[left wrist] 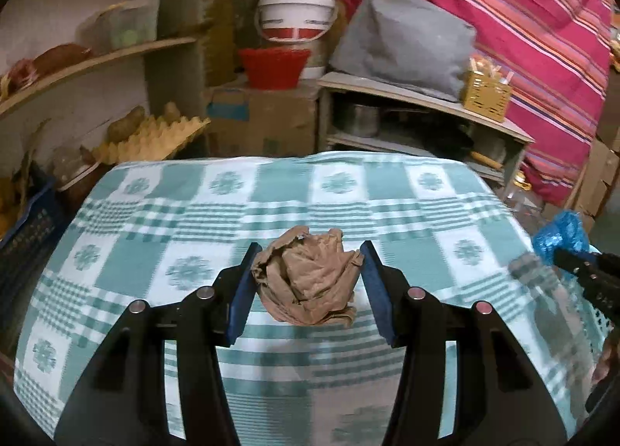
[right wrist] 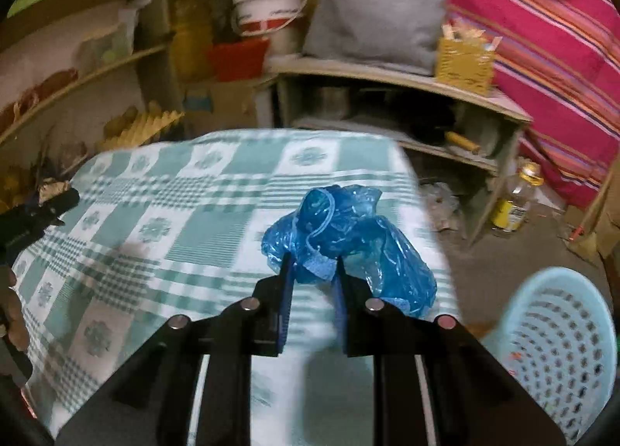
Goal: Collect trash
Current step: 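Lift the blue bag and carry both held items toward the blue basket, then open both grippers to drop the brown paper and blue bag into the basket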
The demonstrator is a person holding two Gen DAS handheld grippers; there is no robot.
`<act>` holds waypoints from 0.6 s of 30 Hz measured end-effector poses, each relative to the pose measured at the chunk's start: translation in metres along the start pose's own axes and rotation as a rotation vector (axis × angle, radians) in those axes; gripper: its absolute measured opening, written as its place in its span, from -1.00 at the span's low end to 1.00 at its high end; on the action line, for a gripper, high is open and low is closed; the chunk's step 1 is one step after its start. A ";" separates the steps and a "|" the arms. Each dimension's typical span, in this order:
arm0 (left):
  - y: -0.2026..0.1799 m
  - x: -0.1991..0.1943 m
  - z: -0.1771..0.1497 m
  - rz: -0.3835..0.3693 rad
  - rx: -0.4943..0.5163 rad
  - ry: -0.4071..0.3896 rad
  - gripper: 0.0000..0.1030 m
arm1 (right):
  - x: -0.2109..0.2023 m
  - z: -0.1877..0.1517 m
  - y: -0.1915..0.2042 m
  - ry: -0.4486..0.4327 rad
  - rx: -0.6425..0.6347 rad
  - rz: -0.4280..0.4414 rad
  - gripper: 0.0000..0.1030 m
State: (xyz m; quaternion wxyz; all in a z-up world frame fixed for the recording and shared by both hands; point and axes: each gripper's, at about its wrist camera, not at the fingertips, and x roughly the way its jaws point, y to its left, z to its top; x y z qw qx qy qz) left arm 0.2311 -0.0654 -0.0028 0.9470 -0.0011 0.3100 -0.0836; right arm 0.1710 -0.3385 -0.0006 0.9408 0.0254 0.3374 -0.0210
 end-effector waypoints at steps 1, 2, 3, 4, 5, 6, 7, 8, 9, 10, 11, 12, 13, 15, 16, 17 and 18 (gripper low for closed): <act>-0.013 -0.001 0.001 -0.011 0.013 -0.005 -0.02 | -0.008 -0.002 -0.012 -0.009 0.013 -0.015 -0.62; -0.023 -0.003 0.001 -0.020 0.023 -0.010 -0.02 | -0.016 -0.005 -0.023 -0.017 0.027 -0.028 -0.62; -0.033 -0.004 0.002 -0.030 0.030 -0.013 -0.02 | -0.026 -0.008 -0.038 -0.025 0.048 -0.040 -0.62; -0.045 -0.006 0.002 -0.048 0.035 -0.015 -0.02 | -0.035 -0.011 -0.052 -0.032 0.070 -0.051 -0.62; -0.060 -0.008 0.002 -0.071 0.037 -0.016 -0.02 | -0.040 -0.013 -0.062 -0.037 0.084 -0.059 -0.62; -0.072 -0.009 0.002 -0.088 0.043 -0.015 -0.02 | -0.051 -0.017 -0.079 -0.047 0.106 -0.079 -0.62; -0.083 -0.010 0.002 -0.099 0.051 -0.015 -0.02 | -0.056 -0.020 -0.088 -0.051 0.115 -0.089 -0.62; -0.099 -0.013 0.001 -0.114 0.065 -0.019 -0.02 | -0.062 -0.023 -0.099 -0.054 0.126 -0.103 -0.62; -0.110 -0.015 0.001 -0.123 0.072 -0.022 -0.02 | -0.069 -0.028 -0.114 -0.055 0.141 -0.122 -0.62; -0.128 -0.018 0.001 -0.146 0.083 -0.024 -0.02 | -0.075 -0.032 -0.126 -0.054 0.155 -0.137 -0.62; -0.142 -0.020 0.000 -0.170 0.091 -0.026 -0.02 | -0.078 -0.035 -0.135 -0.052 0.165 -0.145 -0.62; -0.156 -0.023 -0.001 -0.190 0.099 -0.028 -0.02 | -0.085 -0.041 -0.148 -0.048 0.179 -0.160 -0.62; -0.176 -0.025 -0.003 -0.213 0.115 -0.030 -0.02 | -0.089 -0.046 -0.159 -0.043 0.188 -0.173 -0.62; -0.212 -0.028 -0.009 -0.255 0.143 -0.029 -0.02 | -0.096 -0.055 -0.177 -0.035 0.206 -0.195 -0.62; -0.225 -0.029 -0.012 -0.271 0.152 -0.026 -0.02 | -0.100 -0.059 -0.185 -0.032 0.216 -0.203 -0.62; -0.239 -0.029 -0.015 -0.292 0.163 -0.021 -0.02 | -0.102 -0.062 -0.193 -0.031 0.227 -0.207 -0.62; -0.253 -0.030 -0.019 -0.310 0.172 -0.016 -0.02 | -0.106 -0.066 -0.202 -0.029 0.239 -0.210 -0.62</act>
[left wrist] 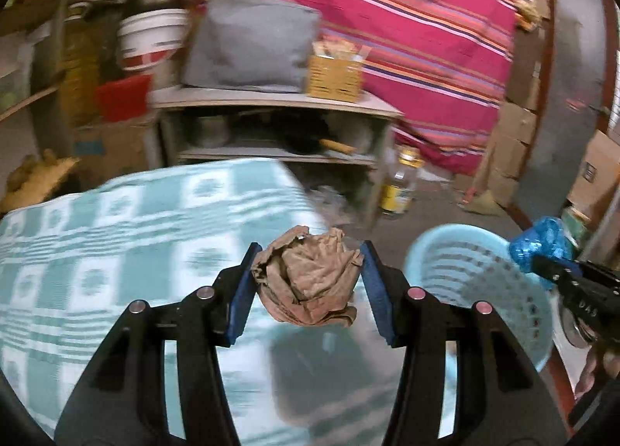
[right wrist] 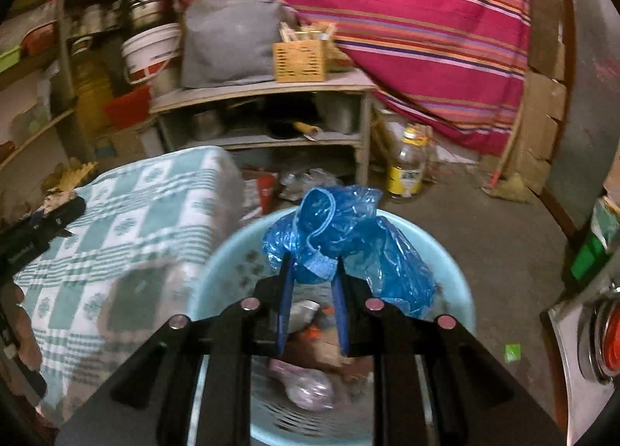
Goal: Collect trash
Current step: 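Open both grippers to drop the brown paper and blue bag into the basket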
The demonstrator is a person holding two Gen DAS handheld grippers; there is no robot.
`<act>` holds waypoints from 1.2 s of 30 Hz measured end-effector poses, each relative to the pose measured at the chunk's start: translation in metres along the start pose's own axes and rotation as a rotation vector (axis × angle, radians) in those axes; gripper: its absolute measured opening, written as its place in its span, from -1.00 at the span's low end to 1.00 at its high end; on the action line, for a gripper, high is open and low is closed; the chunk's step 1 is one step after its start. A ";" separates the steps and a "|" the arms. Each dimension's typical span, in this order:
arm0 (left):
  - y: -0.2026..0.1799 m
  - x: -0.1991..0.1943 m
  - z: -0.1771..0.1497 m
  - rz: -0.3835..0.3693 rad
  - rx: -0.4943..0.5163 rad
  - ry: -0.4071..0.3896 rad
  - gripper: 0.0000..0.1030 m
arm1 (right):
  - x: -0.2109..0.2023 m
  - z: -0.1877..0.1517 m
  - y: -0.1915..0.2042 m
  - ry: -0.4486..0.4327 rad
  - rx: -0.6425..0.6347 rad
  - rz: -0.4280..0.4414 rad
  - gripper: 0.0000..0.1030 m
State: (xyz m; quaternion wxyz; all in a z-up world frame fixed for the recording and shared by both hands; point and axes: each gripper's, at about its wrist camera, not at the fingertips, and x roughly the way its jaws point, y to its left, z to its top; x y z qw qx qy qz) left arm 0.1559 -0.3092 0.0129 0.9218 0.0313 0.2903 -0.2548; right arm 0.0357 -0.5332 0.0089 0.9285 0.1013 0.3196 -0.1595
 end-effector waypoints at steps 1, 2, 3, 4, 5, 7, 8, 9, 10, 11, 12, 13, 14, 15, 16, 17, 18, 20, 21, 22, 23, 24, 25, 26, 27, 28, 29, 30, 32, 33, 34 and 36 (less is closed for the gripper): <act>-0.020 0.006 -0.002 -0.023 0.014 0.006 -0.02 | -0.001 -0.001 -0.007 0.002 0.006 -0.004 -0.62; -0.032 0.010 -0.004 -0.037 0.024 0.010 -0.02 | -0.002 -0.003 -0.015 0.003 0.011 -0.010 -0.62; -0.041 0.013 -0.005 -0.047 0.034 0.014 -0.02 | -0.003 -0.004 -0.018 0.004 0.014 -0.012 -0.62; -0.055 0.017 -0.008 -0.058 0.050 0.019 -0.02 | -0.003 -0.006 -0.024 0.008 0.021 -0.012 -0.62; -0.067 0.021 -0.010 -0.065 0.064 0.023 -0.02 | -0.001 -0.008 -0.029 0.013 0.027 -0.010 -0.62; -0.086 0.029 -0.016 -0.079 0.089 0.033 -0.02 | 0.001 -0.011 -0.035 0.021 0.033 -0.009 -0.62; -0.093 0.032 -0.018 -0.086 0.095 0.038 -0.02 | 0.002 -0.011 -0.036 0.025 0.035 -0.011 -0.62; -0.098 0.036 -0.020 -0.093 0.102 0.042 0.00 | 0.005 -0.013 -0.041 0.031 0.041 -0.011 -0.62; -0.102 0.038 -0.022 -0.096 0.108 0.042 0.02 | 0.006 -0.014 -0.044 0.034 0.049 -0.011 -0.62; -0.104 0.039 -0.023 -0.098 0.113 0.040 0.04 | 0.008 -0.015 -0.049 0.038 0.060 -0.009 -0.62; -0.108 0.042 -0.024 -0.099 0.118 0.038 0.08 | 0.009 -0.016 -0.051 0.041 0.067 -0.007 -0.62; -0.108 0.042 -0.024 -0.103 0.119 0.039 0.13 | 0.010 -0.018 -0.055 0.044 0.074 -0.006 -0.62; -0.109 0.044 -0.025 -0.110 0.120 0.043 0.17 | 0.010 -0.019 -0.057 0.045 0.078 -0.006 -0.62; -0.109 0.046 -0.024 -0.118 0.120 0.048 0.29 | 0.011 -0.019 -0.057 0.045 0.081 -0.005 -0.62; -0.109 0.045 -0.024 -0.119 0.114 0.043 0.38 | 0.011 -0.019 -0.056 0.044 0.081 -0.004 -0.62; -0.108 0.043 -0.024 -0.115 0.108 0.036 0.42 | 0.011 -0.018 -0.054 0.042 0.079 -0.001 -0.62; -0.107 0.043 -0.023 -0.113 0.106 0.033 0.47 | 0.010 -0.019 -0.051 0.041 0.077 -0.002 -0.62; -0.103 0.040 -0.021 -0.104 0.098 0.026 0.54 | 0.011 -0.020 -0.047 0.042 0.070 0.000 -0.62; -0.098 0.037 -0.020 -0.090 0.091 0.019 0.60 | 0.011 -0.019 -0.047 0.042 0.069 0.001 -0.62; -0.095 0.034 -0.019 -0.077 0.087 0.010 0.67 | 0.012 -0.019 -0.045 0.043 0.066 0.002 -0.62; -0.090 0.031 -0.016 -0.065 0.083 0.001 0.70 | 0.011 -0.019 -0.044 0.043 0.064 0.004 -0.62; -0.084 0.028 -0.015 -0.051 0.077 -0.011 0.74 | 0.013 -0.019 -0.040 0.046 0.060 0.007 -0.62; -0.081 0.026 -0.013 -0.043 0.071 -0.017 0.78 | 0.014 -0.019 -0.039 0.048 0.056 0.010 -0.62; -0.076 0.023 -0.011 -0.032 0.065 -0.023 0.79 | 0.015 -0.019 -0.036 0.051 0.051 0.011 -0.61; -0.072 0.022 -0.010 -0.023 0.061 -0.027 0.81 | 0.017 -0.019 -0.033 0.052 0.044 0.013 -0.61; -0.066 0.020 -0.008 -0.009 0.056 -0.031 0.82 | 0.018 -0.019 -0.030 0.052 0.037 0.017 -0.59; -0.062 0.019 -0.007 0.003 0.051 -0.034 0.83 | 0.018 -0.018 -0.027 0.050 0.030 0.016 -0.59; -0.057 0.017 -0.007 0.012 0.047 -0.035 0.84 | 0.019 -0.017 -0.024 0.044 0.025 0.014 -0.57; -0.050 0.014 -0.006 0.028 0.044 -0.038 0.86 | 0.020 -0.016 -0.018 0.033 0.024 0.000 -0.03; -0.047 0.013 -0.006 0.037 0.044 -0.040 0.87 | 0.020 -0.015 -0.016 0.020 0.025 -0.014 0.19; -0.043 0.009 -0.006 0.051 0.045 -0.044 0.89 | 0.019 -0.014 -0.015 0.005 0.026 -0.023 0.40; -0.034 0.003 -0.005 0.069 0.047 -0.051 0.89 | 0.019 -0.012 -0.011 0.003 0.021 -0.023 0.40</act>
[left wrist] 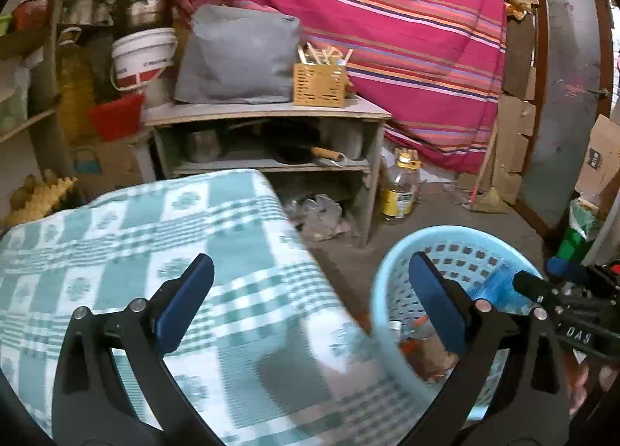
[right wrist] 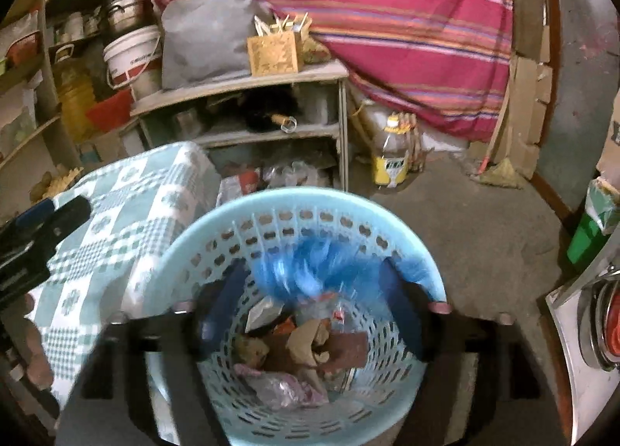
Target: Collect trash
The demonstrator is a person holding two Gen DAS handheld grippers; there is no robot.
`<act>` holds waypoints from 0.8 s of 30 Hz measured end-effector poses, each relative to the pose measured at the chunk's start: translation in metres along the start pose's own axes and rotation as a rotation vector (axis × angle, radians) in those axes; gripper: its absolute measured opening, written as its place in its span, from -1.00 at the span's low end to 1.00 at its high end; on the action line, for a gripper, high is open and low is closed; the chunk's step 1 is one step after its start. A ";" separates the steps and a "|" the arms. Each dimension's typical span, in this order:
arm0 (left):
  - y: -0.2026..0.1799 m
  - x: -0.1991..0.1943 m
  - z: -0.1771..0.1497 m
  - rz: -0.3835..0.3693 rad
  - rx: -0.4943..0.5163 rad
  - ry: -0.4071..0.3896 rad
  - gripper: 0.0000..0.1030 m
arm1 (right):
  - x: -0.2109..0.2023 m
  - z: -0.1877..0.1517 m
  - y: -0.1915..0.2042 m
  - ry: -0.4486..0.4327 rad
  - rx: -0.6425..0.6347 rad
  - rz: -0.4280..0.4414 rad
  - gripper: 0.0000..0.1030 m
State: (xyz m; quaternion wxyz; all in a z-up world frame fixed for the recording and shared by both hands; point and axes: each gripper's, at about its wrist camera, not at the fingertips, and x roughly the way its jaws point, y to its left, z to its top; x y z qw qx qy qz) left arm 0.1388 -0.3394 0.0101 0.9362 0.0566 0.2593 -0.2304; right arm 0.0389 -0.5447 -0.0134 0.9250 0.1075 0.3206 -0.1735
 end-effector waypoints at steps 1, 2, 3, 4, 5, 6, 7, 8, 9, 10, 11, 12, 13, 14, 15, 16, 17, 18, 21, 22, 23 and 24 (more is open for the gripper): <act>0.007 -0.004 0.000 0.012 -0.001 -0.004 0.89 | 0.000 0.000 0.001 0.002 -0.003 -0.002 0.41; 0.013 -0.008 0.001 0.019 -0.004 -0.007 0.89 | 0.000 0.000 0.003 0.001 -0.005 -0.006 0.50; 0.017 -0.011 0.001 0.023 -0.007 -0.008 0.89 | -0.001 -0.001 0.005 -0.003 -0.009 -0.013 0.56; 0.026 -0.016 0.001 0.033 -0.012 -0.012 0.89 | -0.003 -0.001 0.007 -0.011 -0.014 -0.021 0.62; 0.030 -0.020 0.000 0.039 -0.015 -0.015 0.89 | -0.005 -0.001 0.009 -0.016 -0.018 -0.024 0.70; 0.036 -0.025 0.000 0.045 -0.017 -0.018 0.89 | -0.009 -0.003 0.012 -0.025 -0.028 -0.027 0.74; 0.044 -0.031 -0.001 0.056 -0.020 -0.023 0.89 | -0.013 -0.004 0.016 -0.033 -0.037 -0.028 0.77; 0.051 -0.038 -0.001 0.066 -0.023 -0.027 0.89 | -0.019 -0.005 0.021 -0.047 -0.049 -0.030 0.78; 0.056 -0.042 -0.002 0.069 -0.025 -0.030 0.89 | -0.023 -0.006 0.024 -0.056 -0.055 -0.031 0.78; 0.063 -0.049 -0.003 0.075 -0.027 -0.037 0.89 | -0.029 -0.006 0.028 -0.070 -0.056 -0.027 0.81; 0.070 -0.057 -0.004 0.088 -0.026 -0.043 0.89 | -0.036 -0.007 0.033 -0.085 -0.051 -0.017 0.86; 0.076 -0.064 -0.005 0.099 -0.025 -0.047 0.89 | -0.041 -0.007 0.037 -0.099 -0.045 -0.006 0.89; 0.081 -0.070 -0.007 0.107 -0.024 -0.051 0.90 | -0.048 -0.008 0.043 -0.117 -0.041 0.006 0.91; 0.089 -0.079 -0.009 0.121 -0.027 -0.059 0.90 | -0.056 -0.010 0.050 -0.135 -0.042 0.020 0.91; 0.093 -0.083 -0.010 0.126 -0.031 -0.063 0.90 | -0.061 -0.012 0.055 -0.144 -0.047 0.032 0.91; 0.100 -0.091 -0.013 0.127 -0.038 -0.066 0.90 | -0.067 -0.015 0.064 -0.151 -0.058 0.043 0.91; 0.108 -0.101 -0.016 0.122 -0.047 -0.068 0.90 | -0.070 -0.017 0.069 -0.152 -0.068 0.045 0.91; 0.116 -0.110 -0.020 0.120 -0.055 -0.075 0.90 | -0.077 -0.021 0.079 -0.158 -0.084 0.048 0.91; 0.136 -0.138 -0.035 0.143 -0.079 -0.104 0.90 | -0.095 -0.032 0.102 -0.196 -0.109 0.062 0.91; 0.143 -0.146 -0.042 0.150 -0.082 -0.113 0.90 | -0.101 -0.036 0.110 -0.207 -0.112 0.073 0.91; 0.148 -0.152 -0.047 0.154 -0.083 -0.119 0.90 | -0.107 -0.041 0.120 -0.211 -0.113 0.091 0.91; 0.156 -0.161 -0.055 0.162 -0.086 -0.120 0.90 | -0.112 -0.046 0.127 -0.215 -0.113 0.109 0.91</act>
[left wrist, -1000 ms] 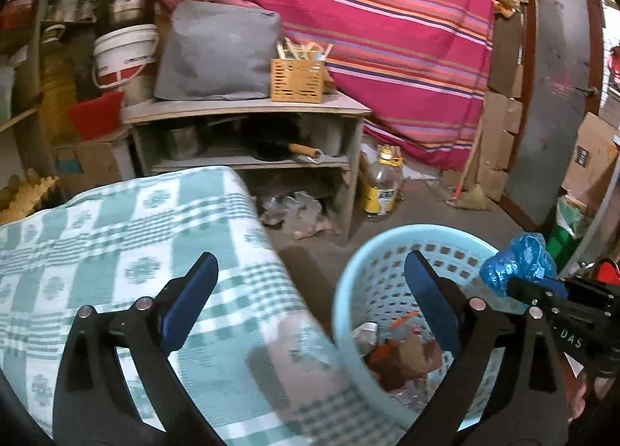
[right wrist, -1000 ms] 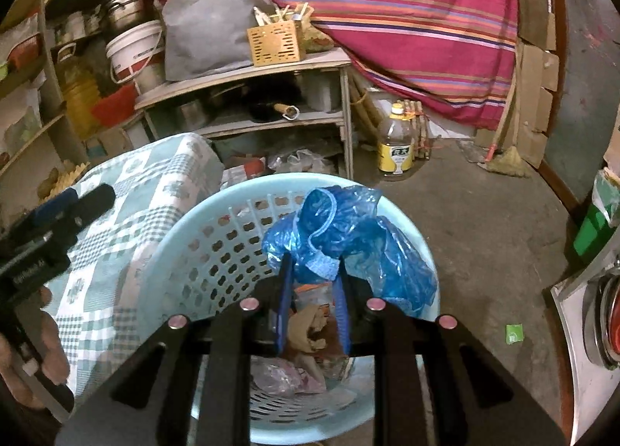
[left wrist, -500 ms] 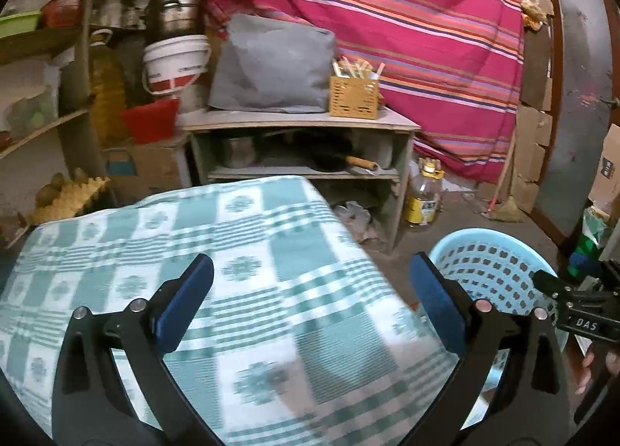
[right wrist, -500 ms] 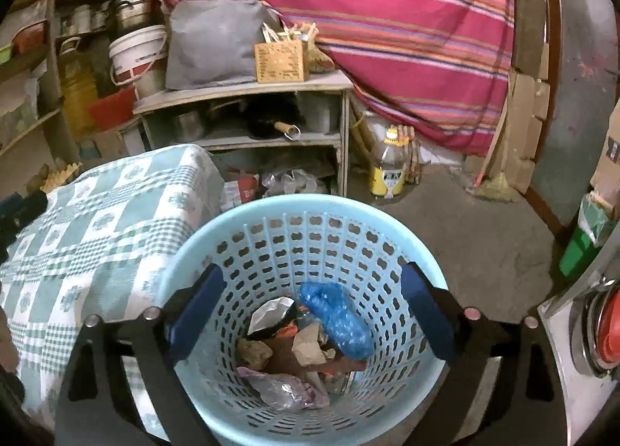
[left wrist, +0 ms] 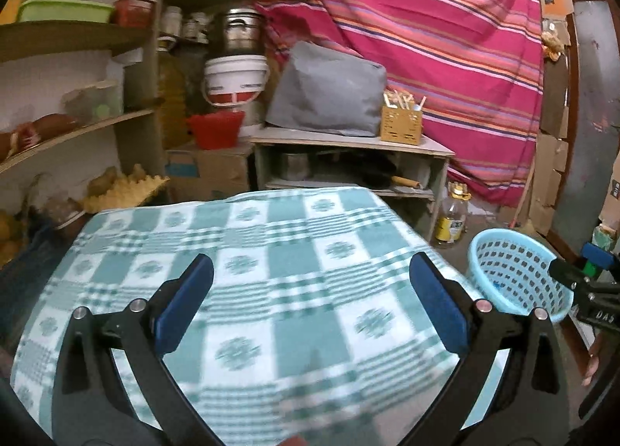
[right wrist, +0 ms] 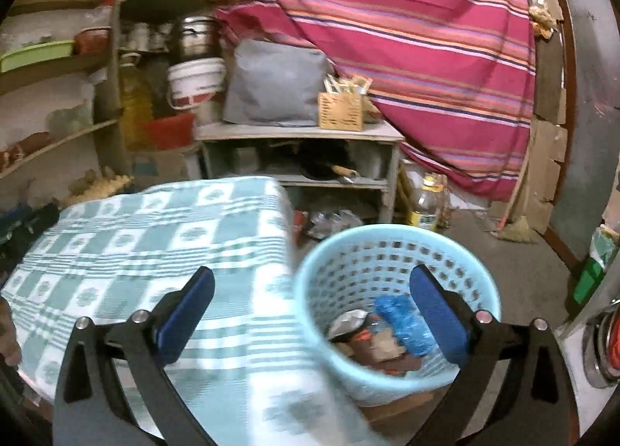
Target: Collect trash
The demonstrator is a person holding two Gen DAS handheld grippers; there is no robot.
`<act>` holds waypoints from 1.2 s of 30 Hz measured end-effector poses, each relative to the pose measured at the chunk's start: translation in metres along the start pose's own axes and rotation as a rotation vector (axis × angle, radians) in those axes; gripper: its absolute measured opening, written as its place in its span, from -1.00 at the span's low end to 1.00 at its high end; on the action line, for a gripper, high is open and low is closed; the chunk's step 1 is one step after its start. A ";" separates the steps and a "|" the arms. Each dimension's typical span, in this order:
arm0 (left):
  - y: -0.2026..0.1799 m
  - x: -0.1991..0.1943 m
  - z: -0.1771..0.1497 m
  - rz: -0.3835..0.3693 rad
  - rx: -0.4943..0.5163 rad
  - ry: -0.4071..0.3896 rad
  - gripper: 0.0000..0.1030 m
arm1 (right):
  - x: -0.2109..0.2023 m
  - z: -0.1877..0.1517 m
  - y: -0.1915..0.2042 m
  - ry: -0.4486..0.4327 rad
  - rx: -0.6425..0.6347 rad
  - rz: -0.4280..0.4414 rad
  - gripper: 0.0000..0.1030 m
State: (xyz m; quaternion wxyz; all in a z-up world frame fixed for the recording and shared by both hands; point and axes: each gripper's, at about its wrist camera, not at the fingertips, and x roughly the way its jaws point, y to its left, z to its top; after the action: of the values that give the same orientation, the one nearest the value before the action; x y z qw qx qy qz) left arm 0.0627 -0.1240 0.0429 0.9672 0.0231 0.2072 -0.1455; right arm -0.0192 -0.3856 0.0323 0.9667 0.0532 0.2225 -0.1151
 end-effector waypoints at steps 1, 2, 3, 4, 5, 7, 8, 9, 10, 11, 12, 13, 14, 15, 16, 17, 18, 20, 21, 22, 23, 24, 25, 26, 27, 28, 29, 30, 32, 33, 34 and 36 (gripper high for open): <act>0.005 -0.004 -0.004 0.005 -0.002 0.002 0.90 | -0.004 -0.003 0.008 -0.006 0.000 0.020 0.91; 0.012 -0.009 -0.009 0.015 -0.007 0.005 0.90 | -0.008 -0.007 0.017 -0.013 0.000 0.044 0.91; 0.020 -0.015 -0.015 0.027 -0.018 0.007 0.90 | -0.012 -0.011 0.026 -0.016 -0.001 0.066 0.91; 0.024 -0.019 -0.019 0.031 -0.026 0.009 0.90 | -0.015 -0.014 0.033 -0.017 -0.003 0.079 0.91; 0.029 -0.024 -0.025 0.036 -0.032 0.012 0.90 | -0.018 -0.020 0.045 -0.014 -0.011 0.097 0.91; 0.038 -0.036 -0.039 0.060 -0.024 0.006 0.90 | -0.020 -0.030 0.063 -0.010 -0.036 0.113 0.91; 0.040 -0.039 -0.044 0.078 -0.019 0.002 0.90 | -0.022 -0.035 0.073 -0.006 -0.053 0.116 0.91; 0.043 -0.044 -0.051 0.104 -0.011 -0.004 0.90 | -0.022 -0.039 0.079 -0.004 -0.064 0.116 0.91; 0.046 -0.048 -0.055 0.119 -0.004 -0.008 0.90 | -0.022 -0.044 0.087 -0.001 -0.076 0.112 0.91; 0.049 -0.051 -0.059 0.133 0.000 -0.012 0.90 | -0.023 -0.048 0.094 0.001 -0.087 0.111 0.91; 0.053 -0.055 -0.063 0.154 0.001 -0.017 0.90 | -0.024 -0.052 0.101 0.003 -0.097 0.115 0.91; 0.057 -0.058 -0.068 0.174 0.002 -0.024 0.90 | -0.024 -0.055 0.106 0.005 -0.103 0.124 0.91; 0.062 -0.062 -0.071 0.186 0.002 -0.030 0.90 | -0.025 -0.059 0.113 0.011 -0.104 0.140 0.91; 0.065 -0.064 -0.073 0.195 0.003 -0.036 0.90 | -0.026 -0.061 0.116 0.014 -0.104 0.151 0.91; 0.070 -0.068 -0.076 0.208 0.005 -0.044 0.90 | -0.027 -0.063 0.121 0.017 -0.104 0.162 0.91; 0.074 -0.070 -0.080 0.221 0.005 -0.048 0.90 | -0.029 -0.066 0.127 0.014 -0.106 0.169 0.91; 0.079 -0.071 -0.085 0.235 0.000 -0.044 0.90 | -0.030 -0.068 0.131 0.012 -0.112 0.173 0.91; 0.087 -0.070 -0.095 0.242 -0.019 -0.025 0.90 | -0.033 -0.073 0.141 0.003 -0.130 0.171 0.91; 0.091 -0.070 -0.100 0.242 -0.029 -0.011 0.90 | -0.035 -0.074 0.144 -0.002 -0.135 0.170 0.91; 0.092 -0.069 -0.101 0.243 -0.031 -0.004 0.90 | -0.037 -0.076 0.148 -0.010 -0.141 0.169 0.91; 0.094 -0.068 -0.103 0.244 -0.029 0.002 0.90 | -0.039 -0.078 0.151 -0.015 -0.144 0.169 0.91; 0.095 -0.068 -0.103 0.248 -0.022 0.004 0.90 | -0.039 -0.080 0.155 -0.015 -0.145 0.171 0.91; 0.095 -0.069 -0.104 0.249 -0.020 0.001 0.90 | -0.039 -0.082 0.158 -0.011 -0.143 0.173 0.91; 0.096 -0.070 -0.105 0.250 -0.019 -0.004 0.90 | -0.038 -0.085 0.160 -0.009 -0.143 0.175 0.91; 0.097 -0.071 -0.106 0.252 -0.019 -0.008 0.90 | -0.037 -0.089 0.164 -0.012 -0.142 0.173 0.91; 0.098 -0.071 -0.108 0.256 -0.021 -0.012 0.90 | -0.036 -0.092 0.165 -0.019 -0.141 0.170 0.91; 0.099 -0.069 -0.109 0.259 -0.022 -0.011 0.90 | -0.035 -0.094 0.168 -0.025 -0.143 0.166 0.91; 0.099 -0.068 -0.110 0.262 -0.024 -0.008 0.90 | -0.033 -0.095 0.169 -0.026 -0.144 0.165 0.91; 0.103 -0.064 -0.111 0.262 -0.033 0.005 0.90 | -0.029 -0.096 0.170 -0.015 -0.144 0.171 0.91; 0.105 -0.062 -0.112 0.260 -0.039 0.009 0.90 | -0.025 -0.097 0.171 -0.007 -0.139 0.174 0.91; 0.105 -0.061 -0.111 0.259 -0.042 0.010 0.90 | -0.023 -0.098 0.171 -0.003 -0.136 0.174 0.91; 0.108 -0.057 -0.112 0.254 -0.043 0.017 0.90 | -0.018 -0.100 0.172 0.009 -0.133 0.173 0.91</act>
State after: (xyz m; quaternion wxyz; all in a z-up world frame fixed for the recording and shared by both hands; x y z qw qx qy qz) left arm -0.0001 0.0062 -0.0374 0.9763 0.0295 0.2139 -0.0172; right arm -0.0339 -0.2002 -0.0404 0.9734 0.0087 0.2285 -0.0159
